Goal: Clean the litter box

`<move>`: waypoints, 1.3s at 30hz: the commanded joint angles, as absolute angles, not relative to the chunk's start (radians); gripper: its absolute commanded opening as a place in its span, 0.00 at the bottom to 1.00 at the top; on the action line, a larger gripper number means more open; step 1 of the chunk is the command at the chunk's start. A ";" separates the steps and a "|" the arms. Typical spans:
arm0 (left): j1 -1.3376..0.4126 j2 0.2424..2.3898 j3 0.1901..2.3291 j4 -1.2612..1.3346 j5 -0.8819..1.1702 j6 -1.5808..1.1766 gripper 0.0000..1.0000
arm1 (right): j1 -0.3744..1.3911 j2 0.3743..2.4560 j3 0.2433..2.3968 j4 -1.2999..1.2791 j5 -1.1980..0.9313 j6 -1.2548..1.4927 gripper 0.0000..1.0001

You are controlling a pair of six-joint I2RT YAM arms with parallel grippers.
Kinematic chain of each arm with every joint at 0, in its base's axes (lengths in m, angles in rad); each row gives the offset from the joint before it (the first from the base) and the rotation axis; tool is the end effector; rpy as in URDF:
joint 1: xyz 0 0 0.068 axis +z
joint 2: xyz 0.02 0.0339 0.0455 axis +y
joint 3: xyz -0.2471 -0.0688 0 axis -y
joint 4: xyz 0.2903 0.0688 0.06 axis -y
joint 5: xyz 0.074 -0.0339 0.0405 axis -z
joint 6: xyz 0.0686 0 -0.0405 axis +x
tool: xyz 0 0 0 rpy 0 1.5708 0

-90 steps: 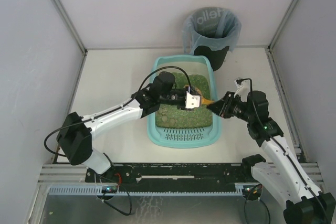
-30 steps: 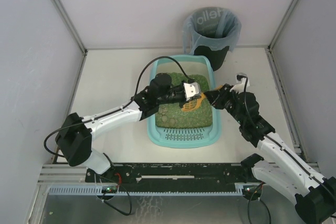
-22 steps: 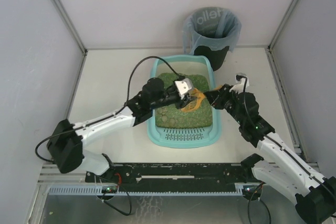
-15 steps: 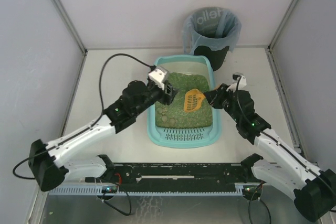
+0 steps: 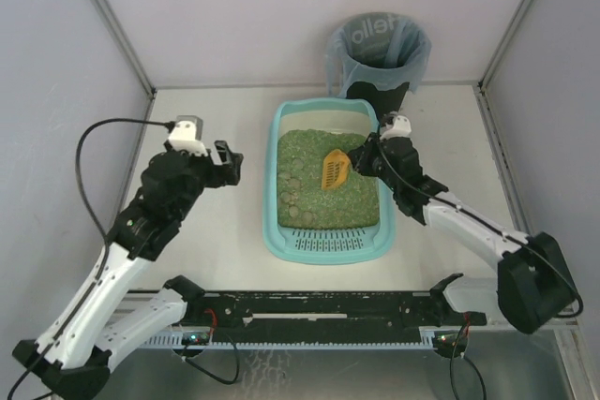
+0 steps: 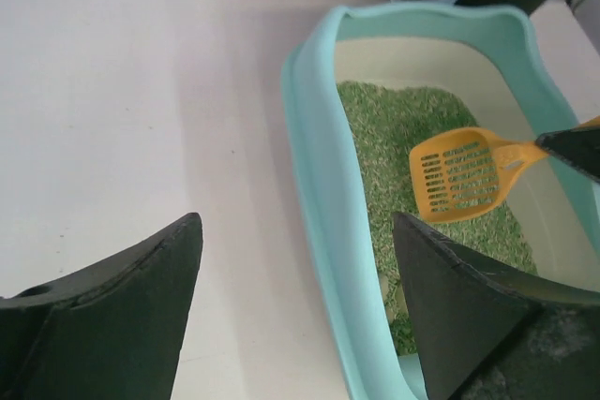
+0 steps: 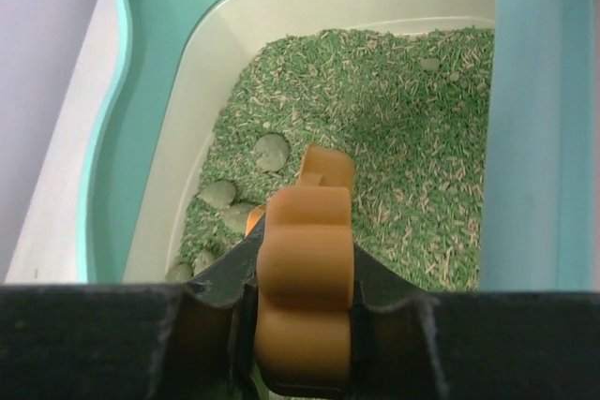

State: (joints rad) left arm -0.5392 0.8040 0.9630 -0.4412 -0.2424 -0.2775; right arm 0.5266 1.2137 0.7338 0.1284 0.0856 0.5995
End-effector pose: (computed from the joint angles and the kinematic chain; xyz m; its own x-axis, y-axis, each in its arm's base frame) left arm 0.2322 -0.1197 0.3575 -0.3122 -0.1231 -0.9420 0.2236 0.9542 -0.1988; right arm 0.3077 0.1721 0.2152 -0.4891 0.3659 -0.7917 -0.1882 0.8421 0.5054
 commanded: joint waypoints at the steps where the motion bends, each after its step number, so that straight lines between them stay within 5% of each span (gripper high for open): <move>1: -0.516 0.757 0.939 -0.462 -0.332 -0.261 0.86 | 0.534 1.333 0.846 0.245 0.114 0.554 0.00; 20: -0.506 0.779 0.899 -0.466 -0.315 -0.252 0.84 | 0.592 1.774 1.034 0.253 -0.170 0.796 0.00; 39: -0.497 0.796 0.896 -0.471 -0.298 -0.253 0.83 | 0.592 1.567 0.833 0.480 -0.145 0.854 0.00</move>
State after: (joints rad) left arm -0.5060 0.7948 0.9104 -0.4892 -0.3092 -0.2691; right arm 0.5739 1.6672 0.8703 0.3786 -0.1333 0.8295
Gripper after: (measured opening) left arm 0.840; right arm 0.192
